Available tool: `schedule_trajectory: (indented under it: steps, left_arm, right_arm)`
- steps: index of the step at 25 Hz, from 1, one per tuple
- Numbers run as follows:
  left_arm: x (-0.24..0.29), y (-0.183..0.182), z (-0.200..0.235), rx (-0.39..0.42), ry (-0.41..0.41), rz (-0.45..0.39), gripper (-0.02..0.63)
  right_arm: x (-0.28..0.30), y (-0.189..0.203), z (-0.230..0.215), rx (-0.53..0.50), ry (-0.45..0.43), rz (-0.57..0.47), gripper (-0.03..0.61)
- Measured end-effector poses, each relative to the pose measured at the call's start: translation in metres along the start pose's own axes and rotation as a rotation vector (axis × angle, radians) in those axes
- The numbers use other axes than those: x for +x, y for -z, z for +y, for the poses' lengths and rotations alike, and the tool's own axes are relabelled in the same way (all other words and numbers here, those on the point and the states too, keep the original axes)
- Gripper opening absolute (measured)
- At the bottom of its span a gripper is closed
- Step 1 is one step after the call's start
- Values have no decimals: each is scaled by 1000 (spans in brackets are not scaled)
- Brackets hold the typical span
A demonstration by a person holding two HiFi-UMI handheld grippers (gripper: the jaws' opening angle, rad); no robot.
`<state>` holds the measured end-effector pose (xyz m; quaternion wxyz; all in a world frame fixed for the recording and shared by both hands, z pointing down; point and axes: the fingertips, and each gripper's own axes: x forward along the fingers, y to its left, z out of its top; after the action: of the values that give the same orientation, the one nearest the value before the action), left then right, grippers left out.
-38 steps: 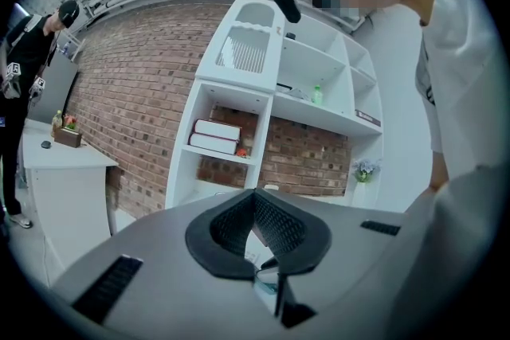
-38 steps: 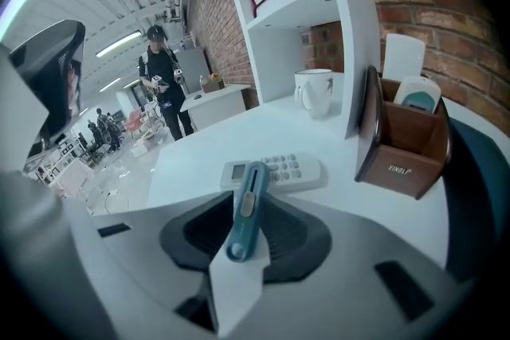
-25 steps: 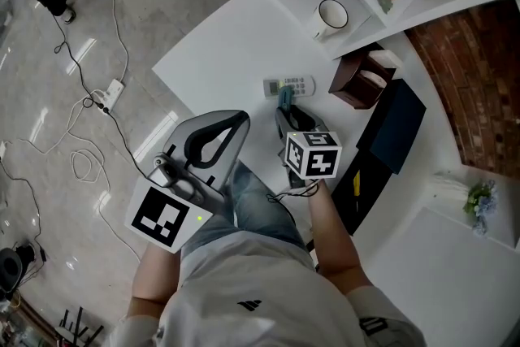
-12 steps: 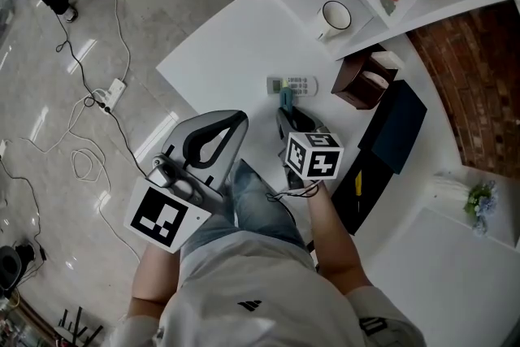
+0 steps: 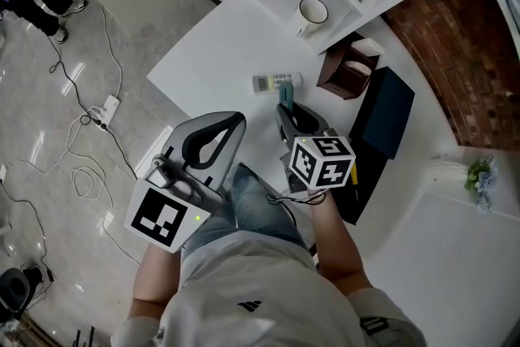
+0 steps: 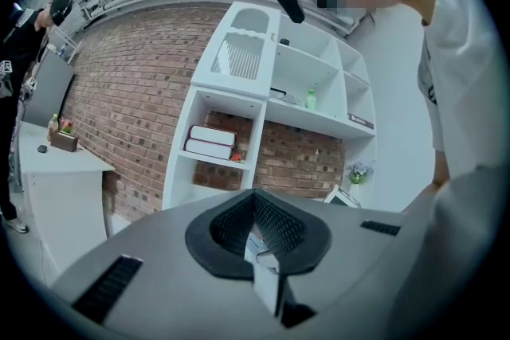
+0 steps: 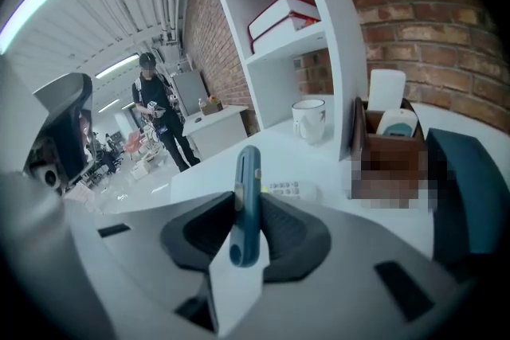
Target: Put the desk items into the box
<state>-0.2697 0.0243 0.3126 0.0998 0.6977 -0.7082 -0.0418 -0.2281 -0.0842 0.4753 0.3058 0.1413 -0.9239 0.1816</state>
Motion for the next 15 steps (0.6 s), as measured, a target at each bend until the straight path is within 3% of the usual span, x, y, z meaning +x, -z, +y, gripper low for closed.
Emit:
schedule_trajectory:
  steps: [15]
  left_arm:
    - [-3,-4,-72,22,156,-22,11]
  right_arm:
    - [-102,-4,-16,58,93,-177,110]
